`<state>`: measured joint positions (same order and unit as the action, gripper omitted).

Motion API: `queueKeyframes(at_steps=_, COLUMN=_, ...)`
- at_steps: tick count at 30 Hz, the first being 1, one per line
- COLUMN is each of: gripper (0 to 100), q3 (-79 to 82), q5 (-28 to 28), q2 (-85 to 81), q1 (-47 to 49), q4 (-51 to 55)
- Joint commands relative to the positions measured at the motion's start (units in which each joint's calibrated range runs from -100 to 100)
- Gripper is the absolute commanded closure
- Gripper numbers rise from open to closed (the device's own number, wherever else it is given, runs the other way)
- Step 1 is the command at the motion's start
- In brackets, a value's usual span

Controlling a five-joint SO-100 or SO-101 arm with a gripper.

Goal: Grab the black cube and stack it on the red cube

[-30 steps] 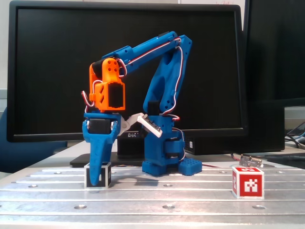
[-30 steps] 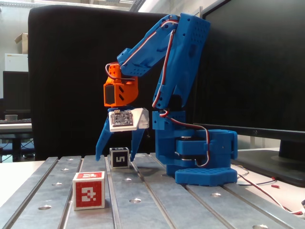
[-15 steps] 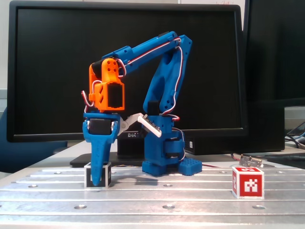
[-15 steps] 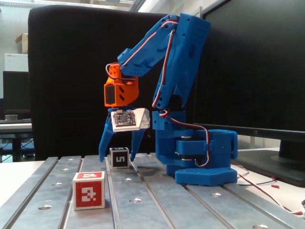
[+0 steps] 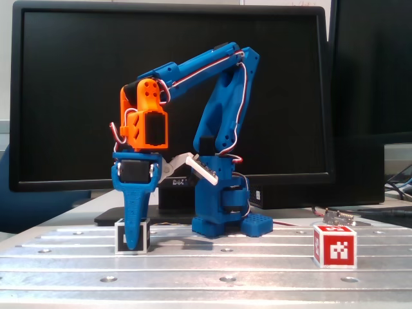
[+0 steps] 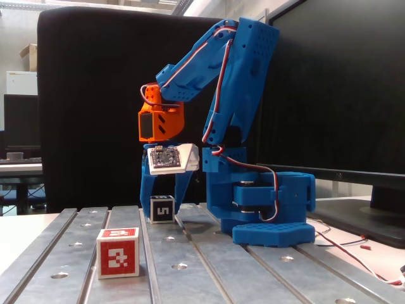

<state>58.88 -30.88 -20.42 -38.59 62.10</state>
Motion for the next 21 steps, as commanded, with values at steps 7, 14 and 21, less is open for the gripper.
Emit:
queueKeyframes(at_steps=7, gripper=82, q3=-0.8, q5=0.1, q2=-0.9, q1=0.2, q4=0.7)
queueKeyframes(at_steps=14, gripper=82, q3=-5.9, q5=0.2, q2=-1.0, q1=2.2, q4=5.0)
queueKeyframes(at_steps=21, gripper=82, q3=-16.0, q5=0.2, q2=-1.0, q1=9.0, q4=13.1)
